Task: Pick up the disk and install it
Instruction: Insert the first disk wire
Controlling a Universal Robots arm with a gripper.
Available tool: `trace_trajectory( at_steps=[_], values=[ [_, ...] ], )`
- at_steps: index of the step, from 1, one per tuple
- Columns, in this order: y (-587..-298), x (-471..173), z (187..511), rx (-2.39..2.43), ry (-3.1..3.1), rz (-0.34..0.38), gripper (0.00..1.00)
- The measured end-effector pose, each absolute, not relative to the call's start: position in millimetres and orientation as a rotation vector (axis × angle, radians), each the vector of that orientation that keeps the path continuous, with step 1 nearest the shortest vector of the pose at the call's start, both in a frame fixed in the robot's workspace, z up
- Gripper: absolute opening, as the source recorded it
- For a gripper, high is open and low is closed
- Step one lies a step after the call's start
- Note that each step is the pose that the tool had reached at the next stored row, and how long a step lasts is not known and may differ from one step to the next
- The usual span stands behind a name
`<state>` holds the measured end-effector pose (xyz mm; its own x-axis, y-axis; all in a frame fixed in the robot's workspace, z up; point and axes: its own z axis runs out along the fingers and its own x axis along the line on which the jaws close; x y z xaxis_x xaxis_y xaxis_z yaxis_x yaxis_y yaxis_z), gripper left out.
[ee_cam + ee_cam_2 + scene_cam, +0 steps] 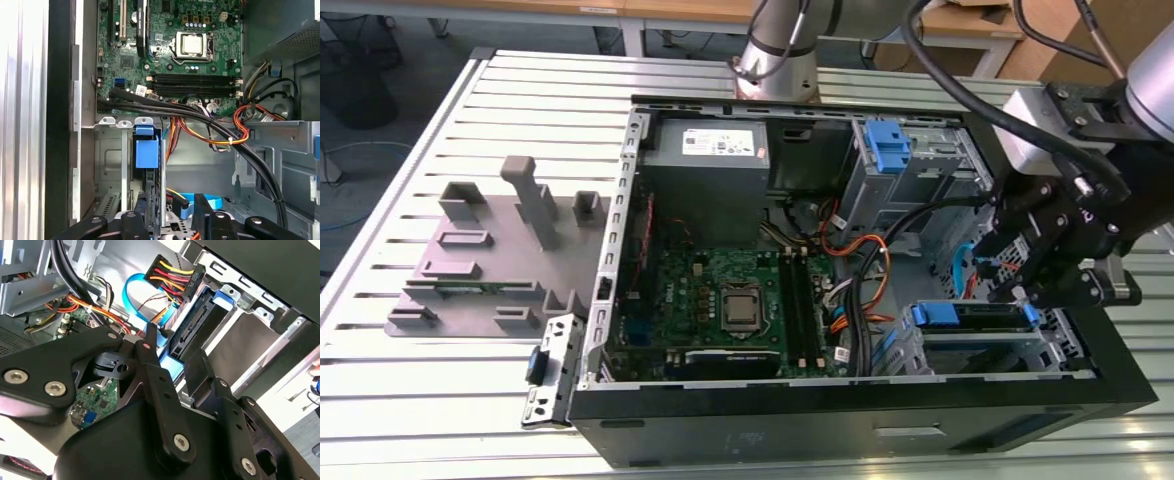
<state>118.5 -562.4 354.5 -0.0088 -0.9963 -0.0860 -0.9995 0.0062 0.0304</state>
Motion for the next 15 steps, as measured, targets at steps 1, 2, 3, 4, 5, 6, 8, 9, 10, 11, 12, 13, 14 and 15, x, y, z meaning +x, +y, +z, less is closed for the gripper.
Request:
trace_trajectory(
  at_steps=[1,2,3,4,5,6,8,9,10,11,12,13,14,15],
  values=[
    [-562.4,118.5,352.6,-2.183,2.2,0.128,0.49],
    [-562.4,118.6,350.8,-2.183,2.2,0.128,0.49],
    [-562.4,118.6,349.2,-2.183,2.2,0.128,0.49],
    [-562.4,118.6,349.0,-2.183,2.2,0.128,0.49],
    [-562.4,118.6,349.0,-2.183,2.2,0.128,0.49],
    [-562.4,118.6,349.0,-2.183,2.2,0.127,0.49],
    [-562.4,118.6,348.9,-2.183,2.2,0.128,0.49],
    [-562.4,118.6,348.8,-2.183,2.2,0.128,0.49],
    [-562.4,118.6,348.8,-2.183,2.2,0.128,0.49],
    [-562.4,118.6,348.8,-2.183,2.2,0.128,0.47],
    [-562.4,118.6,348.8,-2.183,2.2,0.128,0.47],
    [-562.4,118.7,348.7,-2.183,2.2,0.128,0.42],
    [-562.4,118.6,348.7,-2.183,2.2,0.128,0.35],
    [-562.4,118.6,348.7,-2.183,2.2,0.128,0.35]
  ],
)
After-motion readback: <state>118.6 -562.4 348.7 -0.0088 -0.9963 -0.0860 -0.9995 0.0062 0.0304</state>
